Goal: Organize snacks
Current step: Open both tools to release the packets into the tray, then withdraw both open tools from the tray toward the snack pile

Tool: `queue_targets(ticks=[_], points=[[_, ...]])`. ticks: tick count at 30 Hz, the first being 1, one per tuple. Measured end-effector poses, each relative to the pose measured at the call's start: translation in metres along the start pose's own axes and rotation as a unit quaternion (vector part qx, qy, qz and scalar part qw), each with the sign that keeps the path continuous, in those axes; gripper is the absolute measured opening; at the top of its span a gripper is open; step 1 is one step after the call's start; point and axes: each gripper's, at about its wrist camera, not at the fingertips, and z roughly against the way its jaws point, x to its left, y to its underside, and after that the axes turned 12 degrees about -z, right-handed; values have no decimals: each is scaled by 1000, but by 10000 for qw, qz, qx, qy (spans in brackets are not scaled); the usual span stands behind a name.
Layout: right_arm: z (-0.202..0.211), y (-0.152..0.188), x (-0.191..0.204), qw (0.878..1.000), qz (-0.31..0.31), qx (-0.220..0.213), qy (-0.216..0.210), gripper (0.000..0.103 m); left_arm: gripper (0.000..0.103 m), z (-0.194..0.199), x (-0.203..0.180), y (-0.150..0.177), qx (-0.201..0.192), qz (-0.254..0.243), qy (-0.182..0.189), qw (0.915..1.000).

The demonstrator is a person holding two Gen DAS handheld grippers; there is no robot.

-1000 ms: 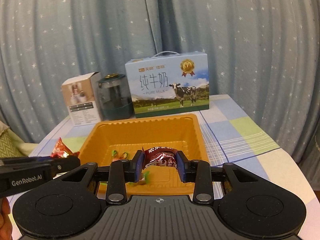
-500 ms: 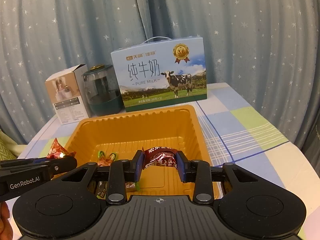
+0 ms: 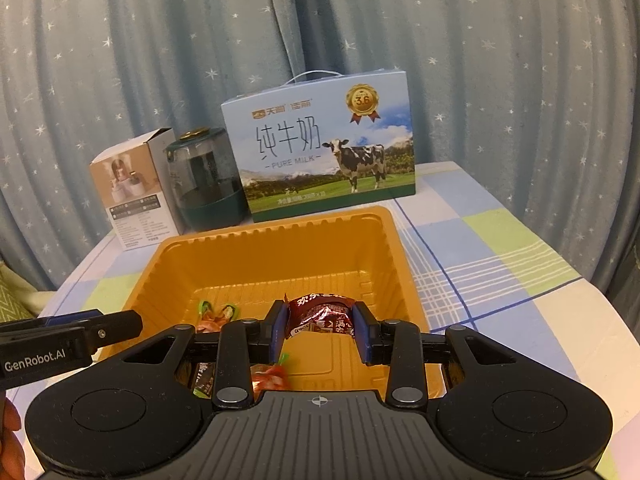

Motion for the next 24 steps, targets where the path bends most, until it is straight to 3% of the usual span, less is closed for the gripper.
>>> queue_targets(ticks=[10,11,13,24], points=[[-1,2,1,9999,-28,-1,-120,38,46,2,0,1,-4,-57,-12,10000],[-2,2,2,9999,-26,-1,-153,44,47,2,0,1,-5,-60,-19,10000],[1,3,1,9997,-74,-100,-202,72,50,2,0,2,6,-74,-35,10000],[7,-4,-11,9990,-301,-323,-78,73,52,4,5,7,44,-61,-97,9999]])
